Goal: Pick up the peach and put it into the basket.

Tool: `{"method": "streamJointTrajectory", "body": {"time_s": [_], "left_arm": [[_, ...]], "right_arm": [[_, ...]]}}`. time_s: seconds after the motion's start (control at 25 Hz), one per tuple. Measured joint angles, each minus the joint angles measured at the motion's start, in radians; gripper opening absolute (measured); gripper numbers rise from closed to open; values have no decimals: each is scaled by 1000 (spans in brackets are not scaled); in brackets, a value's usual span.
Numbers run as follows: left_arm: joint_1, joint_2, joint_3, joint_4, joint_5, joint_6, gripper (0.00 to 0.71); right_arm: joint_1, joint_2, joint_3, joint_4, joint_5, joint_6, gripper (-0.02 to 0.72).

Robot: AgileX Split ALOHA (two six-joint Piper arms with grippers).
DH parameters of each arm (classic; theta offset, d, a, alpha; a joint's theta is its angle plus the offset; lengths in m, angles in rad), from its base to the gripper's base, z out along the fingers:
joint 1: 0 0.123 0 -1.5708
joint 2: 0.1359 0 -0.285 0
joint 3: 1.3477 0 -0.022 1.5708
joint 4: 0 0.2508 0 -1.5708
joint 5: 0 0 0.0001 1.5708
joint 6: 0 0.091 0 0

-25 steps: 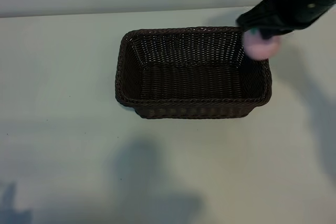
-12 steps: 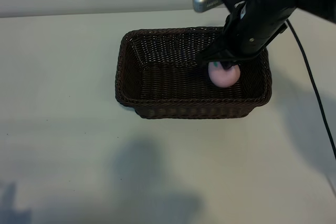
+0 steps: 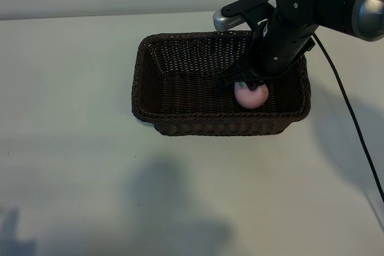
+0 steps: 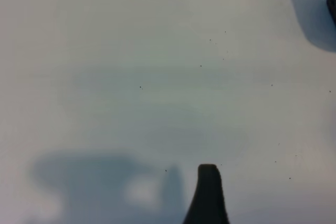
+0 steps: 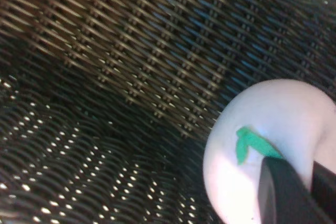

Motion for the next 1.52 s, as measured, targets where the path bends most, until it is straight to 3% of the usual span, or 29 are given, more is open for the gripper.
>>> {"method": "streamJointTrajectory", "body": {"time_s": [0.08,0.32,0.4,0.68,0.92,1.52], "left_arm": [[0,0,0,0,0,0,592],[0,0,0,0,0,0,592],[0,0,0,1,0,0,592],[0,0,0,1,0,0,592],[0,0,0,1,0,0,592],[0,0,0,1,0,1,592]], "right_arm": [[0,0,0,1,-2,0,186],[0,-5,0,2,-3,-3,544],[0,-13,-1,2,-1,-6,602],[-9,-25,-47,-20,75,-2,585],[-92,-26,-100,-40,161,1,577],[-553,-26,-140,-46,231,-39,576]]}}
